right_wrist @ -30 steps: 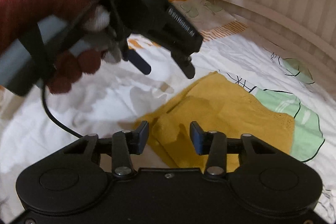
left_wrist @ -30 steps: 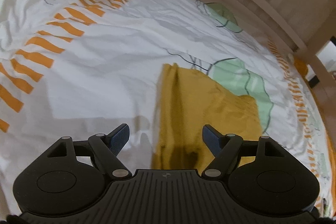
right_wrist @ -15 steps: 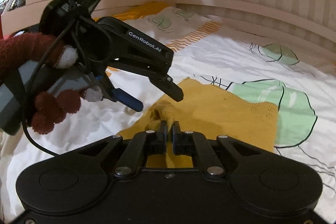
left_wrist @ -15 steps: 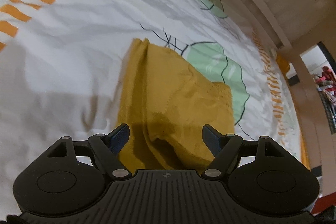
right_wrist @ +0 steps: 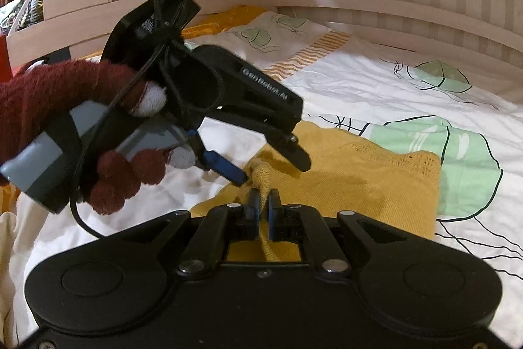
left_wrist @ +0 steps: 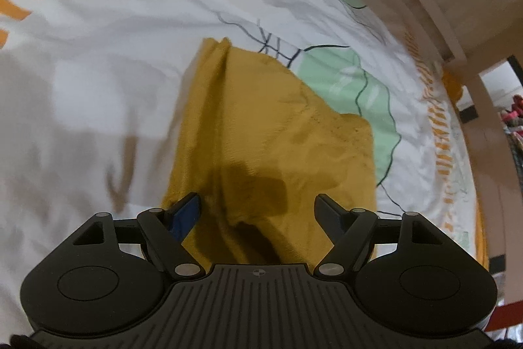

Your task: Fold small clothes

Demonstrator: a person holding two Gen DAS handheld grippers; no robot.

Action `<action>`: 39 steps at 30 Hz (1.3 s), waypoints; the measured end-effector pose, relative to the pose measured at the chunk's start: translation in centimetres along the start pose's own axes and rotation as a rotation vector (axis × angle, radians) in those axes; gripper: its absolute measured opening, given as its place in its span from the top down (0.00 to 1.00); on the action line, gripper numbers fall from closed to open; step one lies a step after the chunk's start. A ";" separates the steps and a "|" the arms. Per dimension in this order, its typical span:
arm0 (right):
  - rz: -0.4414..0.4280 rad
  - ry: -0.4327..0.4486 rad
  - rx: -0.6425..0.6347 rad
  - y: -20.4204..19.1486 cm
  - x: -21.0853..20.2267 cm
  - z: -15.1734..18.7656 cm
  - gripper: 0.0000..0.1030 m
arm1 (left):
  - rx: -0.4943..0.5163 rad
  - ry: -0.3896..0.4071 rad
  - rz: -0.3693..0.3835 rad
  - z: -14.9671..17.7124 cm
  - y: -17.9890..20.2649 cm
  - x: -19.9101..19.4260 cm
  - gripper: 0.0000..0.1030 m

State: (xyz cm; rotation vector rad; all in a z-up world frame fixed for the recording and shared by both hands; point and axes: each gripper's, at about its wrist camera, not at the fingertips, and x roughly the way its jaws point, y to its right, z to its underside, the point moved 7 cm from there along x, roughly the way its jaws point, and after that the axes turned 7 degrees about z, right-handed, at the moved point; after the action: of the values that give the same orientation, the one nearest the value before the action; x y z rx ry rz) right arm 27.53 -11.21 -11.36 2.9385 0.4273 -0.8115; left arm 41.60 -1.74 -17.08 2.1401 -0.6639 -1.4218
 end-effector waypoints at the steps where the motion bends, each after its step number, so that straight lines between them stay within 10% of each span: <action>1: -0.003 -0.001 0.005 0.0 0.0 0.0 0.91 | -0.003 0.005 0.001 0.0 -0.1 0.0 0.27; 9: -0.010 -0.004 0.013 -0.1 -0.1 0.2 0.90 | -0.058 -0.009 0.108 -0.3 0.3 1.2 0.32; 13: -0.010 -0.001 0.014 -0.2 -0.2 0.2 0.90 | 0.014 0.052 0.071 -1.3 1.0 1.0 0.88; 22: -0.061 -0.025 0.008 -3.1 2.2 0.2 0.90 | 0.243 0.078 -0.028 -2.4 1.8 -1.6 0.88; 31: -0.206 -0.135 0.090 -4.2 3.3 2.8 0.43 | 0.145 0.078 -0.049 -1.3 -2.6 -0.5 0.77; 39: -0.215 -0.126 0.134 -2.0 -1.0 3.1 0.32 | 0.183 0.125 -0.152 0.9 -2.5 -4.1 0.60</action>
State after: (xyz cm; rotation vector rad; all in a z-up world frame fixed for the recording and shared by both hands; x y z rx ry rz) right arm 24.62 -9.98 -13.49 2.9740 0.7151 -1.0842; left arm 39.67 2.66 -16.12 2.4461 -0.6162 -1.3335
